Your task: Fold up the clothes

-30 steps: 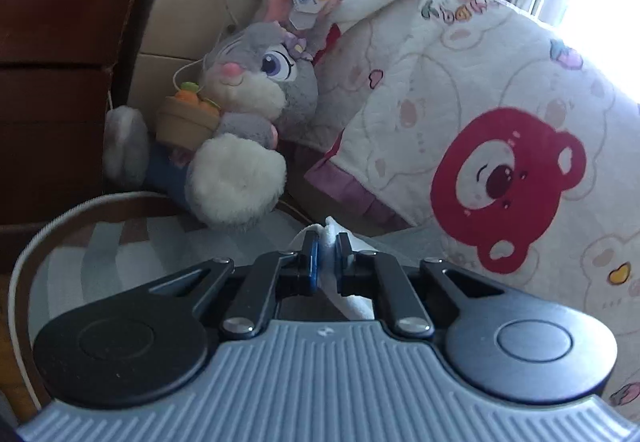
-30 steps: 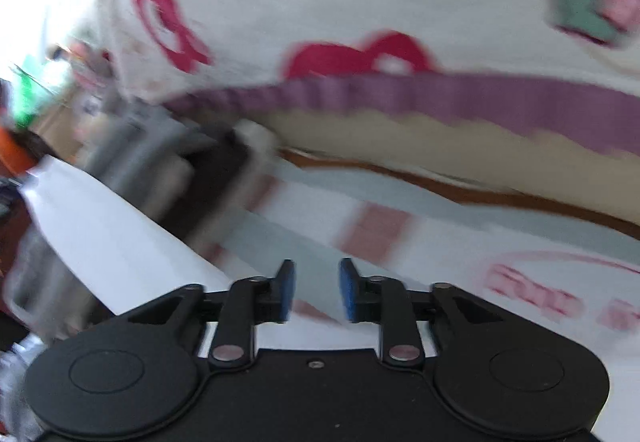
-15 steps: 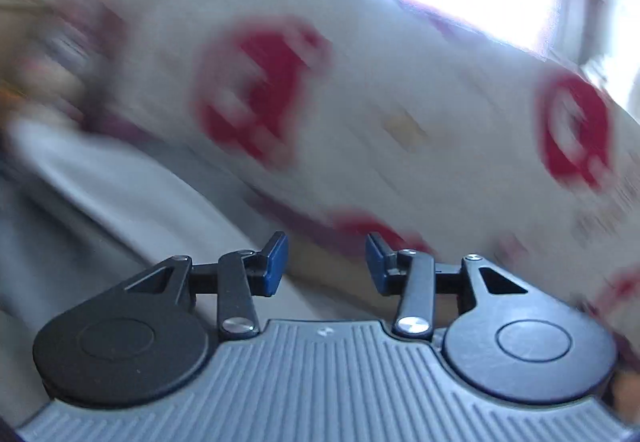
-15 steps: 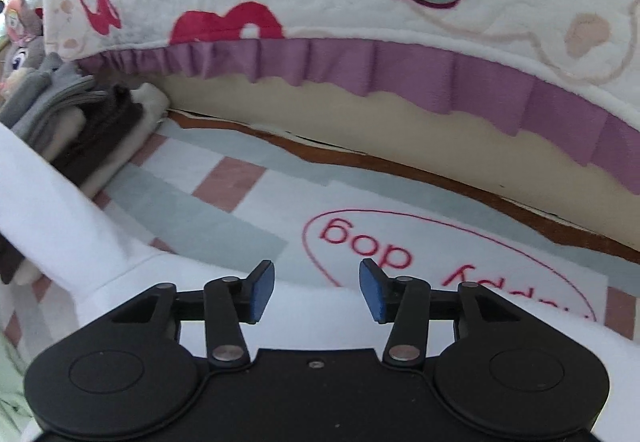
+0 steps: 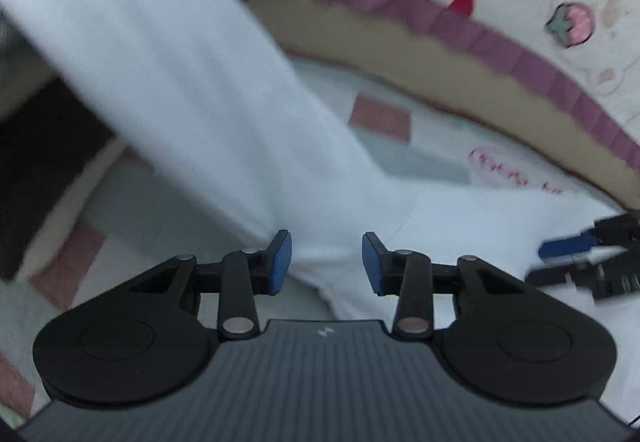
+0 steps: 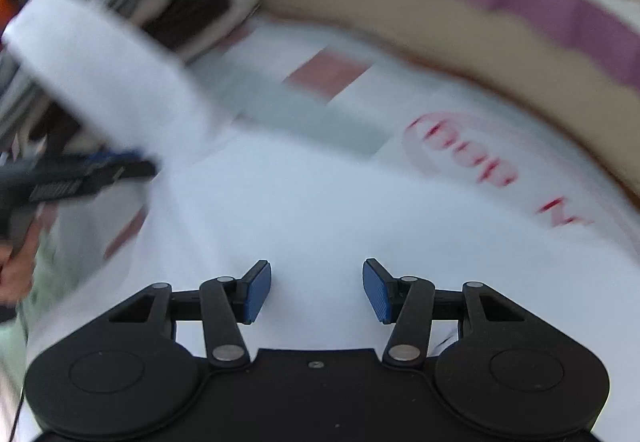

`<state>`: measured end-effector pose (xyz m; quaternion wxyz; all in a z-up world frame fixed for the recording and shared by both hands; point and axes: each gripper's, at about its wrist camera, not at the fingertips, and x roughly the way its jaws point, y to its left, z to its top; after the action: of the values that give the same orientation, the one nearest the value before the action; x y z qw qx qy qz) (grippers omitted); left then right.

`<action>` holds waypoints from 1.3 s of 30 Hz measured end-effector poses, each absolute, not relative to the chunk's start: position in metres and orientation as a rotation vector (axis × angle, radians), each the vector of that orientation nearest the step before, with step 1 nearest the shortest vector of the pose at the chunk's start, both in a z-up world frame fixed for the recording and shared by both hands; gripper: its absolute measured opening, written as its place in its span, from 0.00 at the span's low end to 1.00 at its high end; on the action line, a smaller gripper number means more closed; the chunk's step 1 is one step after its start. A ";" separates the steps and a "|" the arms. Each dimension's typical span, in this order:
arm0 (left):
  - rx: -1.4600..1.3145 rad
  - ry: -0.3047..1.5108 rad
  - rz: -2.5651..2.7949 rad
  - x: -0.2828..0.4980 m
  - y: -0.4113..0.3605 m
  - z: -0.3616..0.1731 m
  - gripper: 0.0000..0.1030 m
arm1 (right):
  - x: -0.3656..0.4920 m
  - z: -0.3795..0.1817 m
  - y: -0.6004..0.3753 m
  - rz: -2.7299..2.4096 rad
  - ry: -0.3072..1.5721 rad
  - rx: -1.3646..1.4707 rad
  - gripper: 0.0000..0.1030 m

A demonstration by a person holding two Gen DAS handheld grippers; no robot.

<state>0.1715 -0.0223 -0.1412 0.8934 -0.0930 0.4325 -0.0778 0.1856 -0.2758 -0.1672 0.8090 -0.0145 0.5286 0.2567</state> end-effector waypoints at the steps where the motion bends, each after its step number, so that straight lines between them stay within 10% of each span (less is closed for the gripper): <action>1: -0.192 0.919 -0.152 0.171 -0.020 -0.146 0.37 | 0.181 -0.169 -0.271 0.576 1.146 -0.040 0.55; 16: -0.223 0.859 -0.332 0.159 -0.028 -0.134 0.37 | 0.144 -0.171 -0.295 0.720 1.291 0.112 0.55; 20: -0.169 0.835 -0.348 0.159 -0.038 -0.135 0.00 | 0.172 -0.139 -0.341 0.516 1.120 0.211 0.56; 28: -0.126 0.767 -0.511 0.162 -0.058 -0.118 0.04 | 0.256 -0.146 -0.399 0.088 1.074 0.128 0.58; 33: -0.026 0.764 -0.509 0.171 -0.079 -0.115 0.28 | 0.268 -0.184 -0.397 0.065 1.200 0.023 0.65; 35: 0.029 0.791 -0.484 0.177 -0.087 -0.122 0.30 | 0.253 -0.187 -0.388 0.091 1.151 -0.065 0.57; 37: 0.050 0.800 -0.459 0.179 -0.088 -0.126 0.30 | 0.237 -0.183 -0.384 0.128 1.099 -0.101 0.06; 39: 0.041 0.798 -0.456 0.181 -0.088 -0.126 0.30 | 0.216 -0.169 -0.390 0.130 1.014 -0.060 0.06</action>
<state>0.1809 -0.0877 -0.1265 0.8960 0.0200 0.3850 -0.2203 0.2163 -0.3897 -0.1692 0.8717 -0.0288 0.4852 0.0623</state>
